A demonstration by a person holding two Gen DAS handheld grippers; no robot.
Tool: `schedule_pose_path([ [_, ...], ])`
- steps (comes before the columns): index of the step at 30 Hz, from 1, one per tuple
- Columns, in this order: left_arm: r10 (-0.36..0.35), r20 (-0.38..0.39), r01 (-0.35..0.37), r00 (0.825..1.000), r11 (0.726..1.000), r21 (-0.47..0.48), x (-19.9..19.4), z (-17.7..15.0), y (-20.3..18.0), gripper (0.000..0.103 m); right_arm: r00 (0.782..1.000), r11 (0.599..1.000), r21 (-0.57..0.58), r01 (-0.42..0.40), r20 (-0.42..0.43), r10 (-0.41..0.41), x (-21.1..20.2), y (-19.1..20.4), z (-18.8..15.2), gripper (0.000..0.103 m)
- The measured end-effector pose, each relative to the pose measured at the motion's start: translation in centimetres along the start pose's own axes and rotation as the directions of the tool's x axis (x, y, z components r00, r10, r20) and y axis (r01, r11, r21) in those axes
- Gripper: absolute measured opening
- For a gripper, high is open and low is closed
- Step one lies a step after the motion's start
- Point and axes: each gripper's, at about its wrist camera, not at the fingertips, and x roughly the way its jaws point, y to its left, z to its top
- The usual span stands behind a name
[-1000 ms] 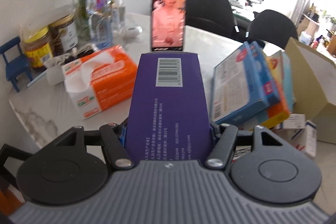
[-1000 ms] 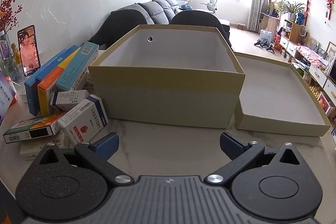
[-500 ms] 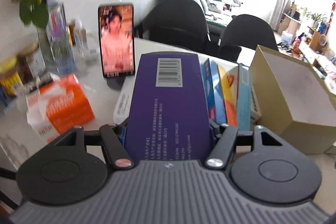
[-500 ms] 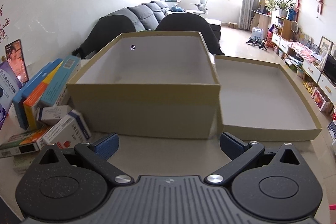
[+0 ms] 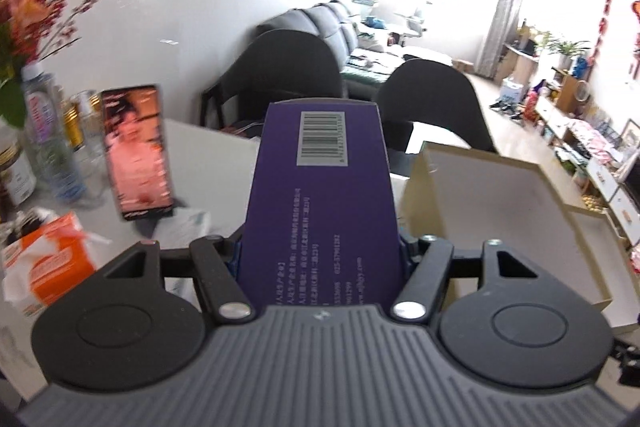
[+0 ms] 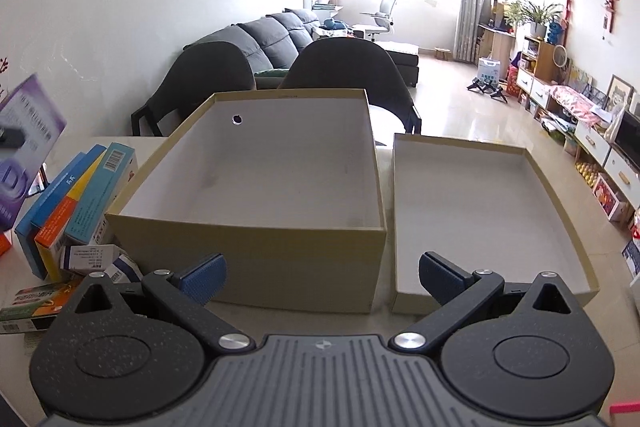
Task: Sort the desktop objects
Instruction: 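Carry the purple box with the left tool over the tall cardboard box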
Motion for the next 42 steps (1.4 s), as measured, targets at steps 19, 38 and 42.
schedule_pose_path([
  [19, -0.174, -0.077, 0.182, 0.982, 0.977, 0.107, 7.2, 1.5, -8.9, 0.063, 1.0, 1.0, -0.021, -0.008, 0.003, 0.008, 1.3, -1.3, 2.1, 0.103],
  [38, -0.231, -0.257, 0.272, 0.938, 0.952, 0.138, 15.2, 1.2, -16.9, 0.064, 0.997, 0.995, 0.085, -0.059, -0.047, 0.063, 5.5, -3.9, 4.0, 0.098],
  [42, -0.226, -0.299, 0.272, 0.927, 0.954, 0.124, 17.4, 1.0, -18.4, 0.064, 0.991, 0.987, 0.123, -0.102, -0.07, 0.112, 7.1, -4.6, 4.5, 0.082],
])
